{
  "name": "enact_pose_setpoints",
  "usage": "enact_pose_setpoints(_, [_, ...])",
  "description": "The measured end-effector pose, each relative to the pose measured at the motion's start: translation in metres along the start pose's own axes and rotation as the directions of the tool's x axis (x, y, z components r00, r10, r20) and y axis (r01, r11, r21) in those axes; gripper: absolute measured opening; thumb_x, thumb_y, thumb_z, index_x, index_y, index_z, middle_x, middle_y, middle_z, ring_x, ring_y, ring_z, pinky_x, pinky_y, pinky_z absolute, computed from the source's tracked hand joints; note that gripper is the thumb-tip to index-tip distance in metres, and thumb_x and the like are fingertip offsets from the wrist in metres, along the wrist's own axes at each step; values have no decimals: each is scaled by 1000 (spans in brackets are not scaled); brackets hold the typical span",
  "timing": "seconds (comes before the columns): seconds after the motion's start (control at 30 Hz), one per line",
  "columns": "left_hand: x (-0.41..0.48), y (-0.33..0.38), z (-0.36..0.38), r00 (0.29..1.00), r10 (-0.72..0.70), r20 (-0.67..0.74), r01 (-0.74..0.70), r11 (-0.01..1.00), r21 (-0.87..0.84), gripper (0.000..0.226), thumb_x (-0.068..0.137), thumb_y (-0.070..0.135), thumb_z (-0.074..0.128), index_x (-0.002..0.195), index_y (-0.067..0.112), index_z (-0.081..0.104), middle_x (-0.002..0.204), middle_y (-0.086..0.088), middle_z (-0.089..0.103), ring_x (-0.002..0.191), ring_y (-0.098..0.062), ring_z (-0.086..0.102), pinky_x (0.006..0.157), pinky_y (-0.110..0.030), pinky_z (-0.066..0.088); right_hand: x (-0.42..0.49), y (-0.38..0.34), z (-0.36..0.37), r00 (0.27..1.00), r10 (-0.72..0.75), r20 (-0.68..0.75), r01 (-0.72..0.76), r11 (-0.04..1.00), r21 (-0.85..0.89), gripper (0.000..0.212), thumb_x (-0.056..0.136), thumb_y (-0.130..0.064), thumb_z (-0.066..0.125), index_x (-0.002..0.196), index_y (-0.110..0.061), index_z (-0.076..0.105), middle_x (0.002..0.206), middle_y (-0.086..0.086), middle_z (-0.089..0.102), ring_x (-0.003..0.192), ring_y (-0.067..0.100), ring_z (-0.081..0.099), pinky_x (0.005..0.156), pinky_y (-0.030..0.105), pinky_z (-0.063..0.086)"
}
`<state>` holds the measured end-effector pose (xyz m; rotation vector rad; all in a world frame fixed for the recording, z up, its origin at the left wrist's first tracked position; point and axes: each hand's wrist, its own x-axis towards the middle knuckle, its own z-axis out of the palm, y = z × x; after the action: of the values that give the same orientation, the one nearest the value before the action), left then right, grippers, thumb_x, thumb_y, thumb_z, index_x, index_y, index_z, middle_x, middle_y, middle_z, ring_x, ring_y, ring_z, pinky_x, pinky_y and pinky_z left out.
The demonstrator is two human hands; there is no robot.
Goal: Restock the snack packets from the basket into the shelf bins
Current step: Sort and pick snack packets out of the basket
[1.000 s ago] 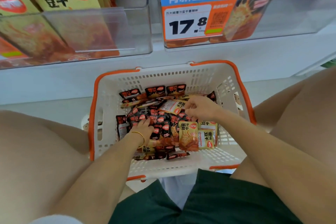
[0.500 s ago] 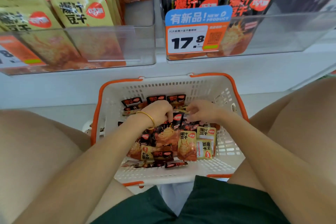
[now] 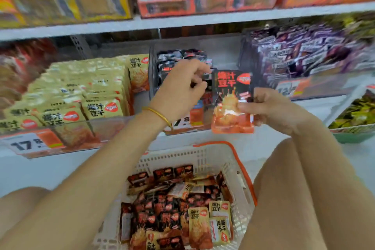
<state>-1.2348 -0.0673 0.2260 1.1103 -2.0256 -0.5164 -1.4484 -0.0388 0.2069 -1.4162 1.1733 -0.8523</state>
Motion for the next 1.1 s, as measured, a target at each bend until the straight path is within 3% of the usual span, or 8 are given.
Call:
enact_pose_setpoints(0.03, [10,-3,-2,1000,-2,-24,3,999,51,26,85,-2,54,108,10,59,107,-5,49,91,-21,59,86,-33,49,8,-6,-9,998,-1,-68,6,998,63,16,87,-1,57,80,-15,59,56,-8,63,47,2,55,45,16,43])
enact_pose_setpoints(0.13, [35,-17,-9,1000,3,-5,-1,954,299,25,83,1,57,107,8,63,104,-6,50,104,-27,53,90,-25,36,41,-18,-33,965,11,-260,13,996,88,12,88,-7,61,84,-18,61,67,-6,67,62,10,63,64,28,53])
enact_pose_setpoints(0.3, [65,-37,-9,995,-50,91,1,883,470,23,89,12,56,111,12,61,119,-11,53,116,-28,47,101,-35,34,115,-16,-58,838,-146,-526,-74,924,-375,9,82,-13,68,89,-11,63,84,9,65,78,25,62,72,40,51])
enact_pose_setpoints(0.43, [86,-52,-3,986,-103,131,15,839,544,27,91,21,55,117,14,58,127,-8,49,121,-28,43,103,-38,33,171,-1,-62,847,-145,-511,-217,784,-582,32,84,-18,68,110,0,61,109,21,64,101,34,60,72,32,39])
enact_pose_setpoints(0.6, [106,-67,3,963,-156,221,5,827,562,39,95,30,51,131,16,50,142,-6,39,133,-26,31,109,-35,22,229,21,-70,833,96,-545,-346,859,-378,29,85,-5,65,113,1,61,106,18,64,104,34,62,87,39,51])
enact_pose_setpoints(0.77, [114,-75,5,942,-189,277,6,837,548,48,97,37,44,140,19,39,150,-3,30,140,-20,21,112,-30,14,280,42,-80,850,96,-517,-367,813,-452,27,86,-6,61,111,2,63,110,20,66,105,34,62,93,38,49])
enact_pose_setpoints(1.0, [116,-73,7,926,-209,313,27,867,498,50,96,41,40,142,21,35,152,1,26,141,-17,17,112,-28,13,300,47,-76,896,146,-419,-319,869,-378,15,85,-1,63,98,-4,55,96,16,60,97,34,64,81,47,55])
enact_pose_setpoints(1.1, [116,-71,8,922,-217,322,37,874,484,50,97,41,41,142,21,35,152,1,26,140,-17,17,111,-27,12,298,46,-65,877,170,-449,-374,828,-417,37,91,-14,61,118,-4,38,106,14,49,100,28,54,71,37,53])
